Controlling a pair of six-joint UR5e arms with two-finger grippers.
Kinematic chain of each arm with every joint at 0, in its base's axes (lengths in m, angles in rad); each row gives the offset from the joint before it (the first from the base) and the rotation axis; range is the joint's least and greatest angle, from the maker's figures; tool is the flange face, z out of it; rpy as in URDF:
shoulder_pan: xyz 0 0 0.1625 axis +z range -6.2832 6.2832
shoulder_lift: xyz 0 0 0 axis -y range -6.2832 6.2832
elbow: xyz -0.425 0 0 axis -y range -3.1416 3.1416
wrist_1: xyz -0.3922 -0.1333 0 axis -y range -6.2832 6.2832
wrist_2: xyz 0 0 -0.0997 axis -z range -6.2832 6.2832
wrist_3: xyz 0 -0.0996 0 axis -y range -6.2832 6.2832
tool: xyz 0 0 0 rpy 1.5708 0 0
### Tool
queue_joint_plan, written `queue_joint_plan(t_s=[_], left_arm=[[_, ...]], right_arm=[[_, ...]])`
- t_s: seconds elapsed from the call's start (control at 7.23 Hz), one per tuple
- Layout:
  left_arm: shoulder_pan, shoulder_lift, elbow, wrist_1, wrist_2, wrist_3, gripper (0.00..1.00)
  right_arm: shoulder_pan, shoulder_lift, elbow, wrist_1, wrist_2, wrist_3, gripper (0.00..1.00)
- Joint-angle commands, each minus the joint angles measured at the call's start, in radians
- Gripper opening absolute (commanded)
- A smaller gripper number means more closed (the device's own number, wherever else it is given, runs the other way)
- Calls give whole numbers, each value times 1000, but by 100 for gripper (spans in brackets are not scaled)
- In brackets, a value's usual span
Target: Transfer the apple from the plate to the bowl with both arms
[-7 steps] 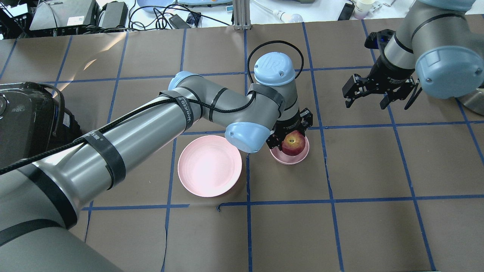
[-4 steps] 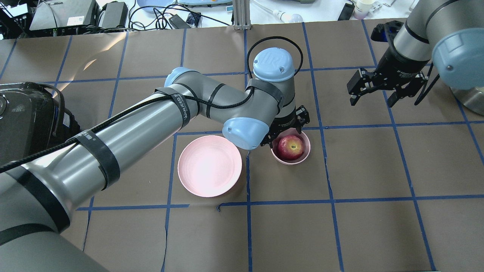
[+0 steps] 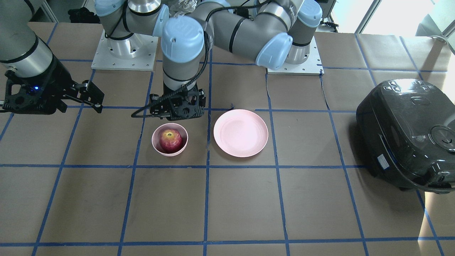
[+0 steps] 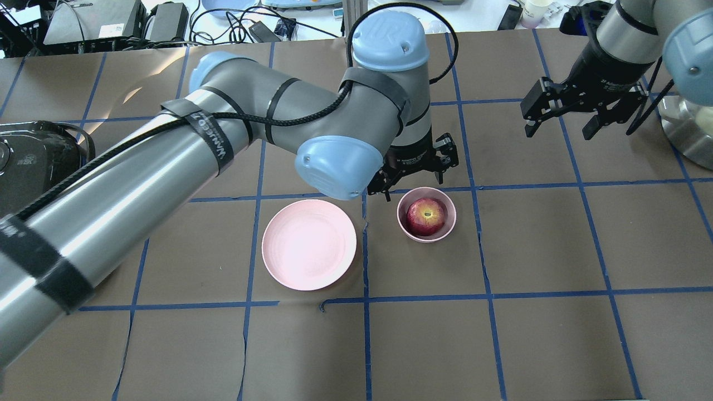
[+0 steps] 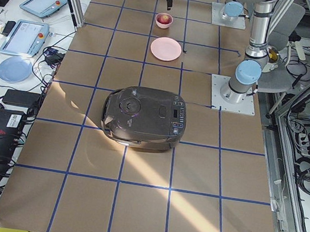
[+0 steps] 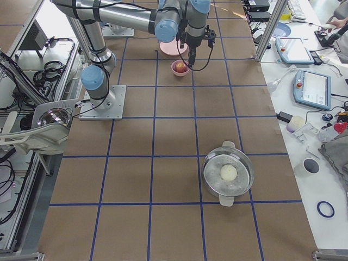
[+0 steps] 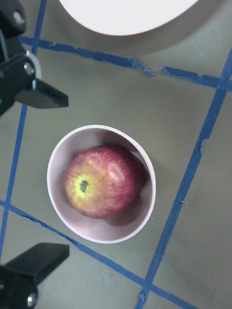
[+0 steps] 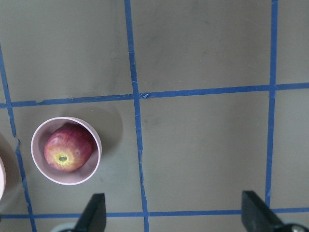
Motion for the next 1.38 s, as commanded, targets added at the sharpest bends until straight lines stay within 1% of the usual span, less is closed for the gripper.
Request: queue_joint_plan(t_s=[0.0, 0.14, 0.28, 0.41, 0.55, 0.69, 0.83, 1.11, 1.24], left_arm=[[1, 150, 6, -133, 2, 158, 100], [18, 190, -3, -262, 34, 212, 100], [56, 228, 1, -347, 135, 348, 100], [158, 270, 22, -370, 156, 471, 100], [288, 292, 38, -374, 165, 487, 100], [384, 301, 37, -366, 173, 510, 100], [444, 304, 36, -354, 176, 547, 100], [454, 336, 15, -352, 180, 582, 99], [454, 345, -20, -316, 177, 600, 98]], right_arm=[[10, -24, -31, 7, -28, 144, 100], [32, -27, -34, 9, -31, 147, 100], [67, -44, -29, 9, -58, 157, 100], [105, -49, -18, 34, -75, 167, 100], [115, -56, -21, 47, -69, 168, 100], [125, -76, -18, 64, -66, 167, 100], [138, -79, -20, 97, -68, 167, 100], [139, -81, -21, 101, -75, 165, 100], [139, -88, -34, 111, -94, 150, 100]])
